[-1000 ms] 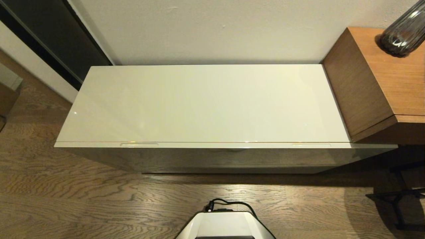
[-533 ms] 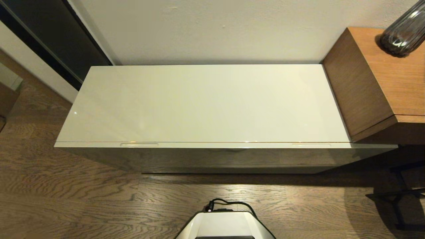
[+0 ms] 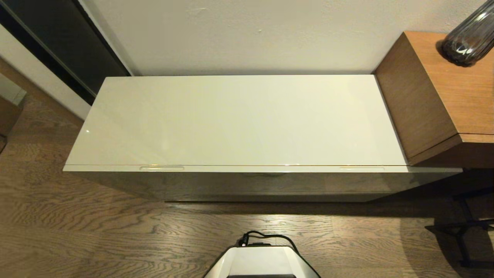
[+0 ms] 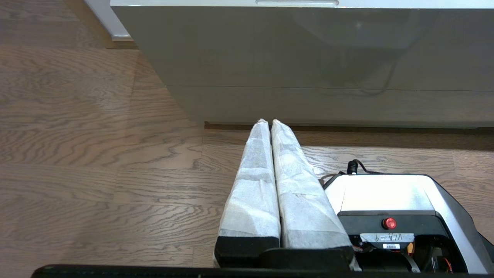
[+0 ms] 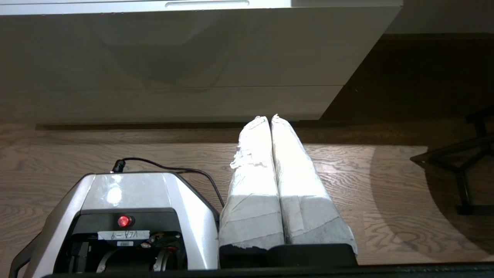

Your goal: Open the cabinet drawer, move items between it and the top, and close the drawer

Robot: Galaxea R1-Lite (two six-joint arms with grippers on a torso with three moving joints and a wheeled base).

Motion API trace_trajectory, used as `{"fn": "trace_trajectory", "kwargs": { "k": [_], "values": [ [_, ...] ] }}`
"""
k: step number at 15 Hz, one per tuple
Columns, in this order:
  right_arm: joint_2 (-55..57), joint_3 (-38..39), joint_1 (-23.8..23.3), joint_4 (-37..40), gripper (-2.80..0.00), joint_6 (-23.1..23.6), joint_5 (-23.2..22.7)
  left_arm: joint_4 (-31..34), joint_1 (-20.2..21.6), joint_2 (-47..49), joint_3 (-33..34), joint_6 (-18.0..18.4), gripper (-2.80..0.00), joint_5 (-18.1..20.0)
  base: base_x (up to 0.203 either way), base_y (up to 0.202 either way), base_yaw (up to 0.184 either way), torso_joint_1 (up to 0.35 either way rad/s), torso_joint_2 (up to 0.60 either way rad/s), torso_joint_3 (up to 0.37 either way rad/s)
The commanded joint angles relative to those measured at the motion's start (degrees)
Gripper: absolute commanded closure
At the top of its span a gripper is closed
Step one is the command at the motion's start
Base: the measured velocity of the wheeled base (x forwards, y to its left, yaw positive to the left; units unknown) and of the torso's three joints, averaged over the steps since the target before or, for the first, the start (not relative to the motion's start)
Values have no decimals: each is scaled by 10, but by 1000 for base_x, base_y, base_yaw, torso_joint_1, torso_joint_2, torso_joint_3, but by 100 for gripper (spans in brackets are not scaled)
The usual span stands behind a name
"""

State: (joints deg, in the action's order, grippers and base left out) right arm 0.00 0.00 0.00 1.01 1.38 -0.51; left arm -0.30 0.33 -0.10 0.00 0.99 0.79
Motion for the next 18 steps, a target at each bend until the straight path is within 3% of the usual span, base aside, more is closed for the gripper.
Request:
{"fn": "trace_trajectory", "kwargs": {
  "k": [1,18],
  "values": [
    [0,0,0,0,0,0,0,0,0,-1,0,0,0,0,0,0,0,0,0,0],
    [0,0,0,0,0,-1,1,0,0,-1,0,0,0,0,0,0,0,0,0,0]
  ]
}}
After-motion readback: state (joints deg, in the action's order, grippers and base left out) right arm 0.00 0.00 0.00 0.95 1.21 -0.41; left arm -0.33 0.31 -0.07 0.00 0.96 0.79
